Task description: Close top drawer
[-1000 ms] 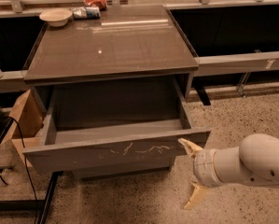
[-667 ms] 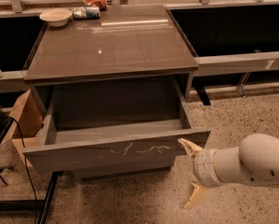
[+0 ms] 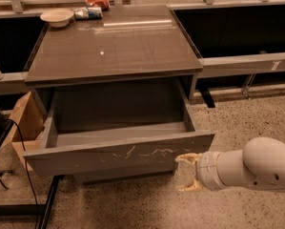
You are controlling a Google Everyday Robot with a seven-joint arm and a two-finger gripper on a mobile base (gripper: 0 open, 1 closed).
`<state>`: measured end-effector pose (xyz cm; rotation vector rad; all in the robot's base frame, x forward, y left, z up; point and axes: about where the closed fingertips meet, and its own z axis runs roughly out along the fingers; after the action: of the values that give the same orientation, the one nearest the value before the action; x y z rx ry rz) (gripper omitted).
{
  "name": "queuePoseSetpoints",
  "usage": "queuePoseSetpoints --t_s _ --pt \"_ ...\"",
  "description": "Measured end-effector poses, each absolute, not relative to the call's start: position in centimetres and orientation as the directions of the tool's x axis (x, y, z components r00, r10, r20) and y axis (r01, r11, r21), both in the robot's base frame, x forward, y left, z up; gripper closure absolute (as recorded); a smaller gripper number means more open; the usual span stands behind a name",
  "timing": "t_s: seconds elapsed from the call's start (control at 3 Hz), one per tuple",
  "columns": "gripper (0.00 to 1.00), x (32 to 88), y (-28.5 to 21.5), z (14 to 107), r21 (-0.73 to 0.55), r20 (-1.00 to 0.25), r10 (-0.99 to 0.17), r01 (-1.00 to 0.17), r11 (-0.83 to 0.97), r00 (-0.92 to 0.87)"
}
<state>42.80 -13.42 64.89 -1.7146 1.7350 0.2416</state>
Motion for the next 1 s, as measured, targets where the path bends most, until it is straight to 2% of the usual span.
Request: queuePoseSetpoints --t_s 0.33,0.67,1.0 --pt "0.71 43.8 -12.8 64.6 -0.346 -0.575 -0.809 -0.932 0.106 0.121" --pt "1.0 45.6 -12.0 63.8 -0.369 -0.574 -0.806 -0.924 0.098 0.144" --pt "1.0 46.7 -11.6 63.3 -0.38 -0.574 -0.804 -0.92 0.094 0.155"
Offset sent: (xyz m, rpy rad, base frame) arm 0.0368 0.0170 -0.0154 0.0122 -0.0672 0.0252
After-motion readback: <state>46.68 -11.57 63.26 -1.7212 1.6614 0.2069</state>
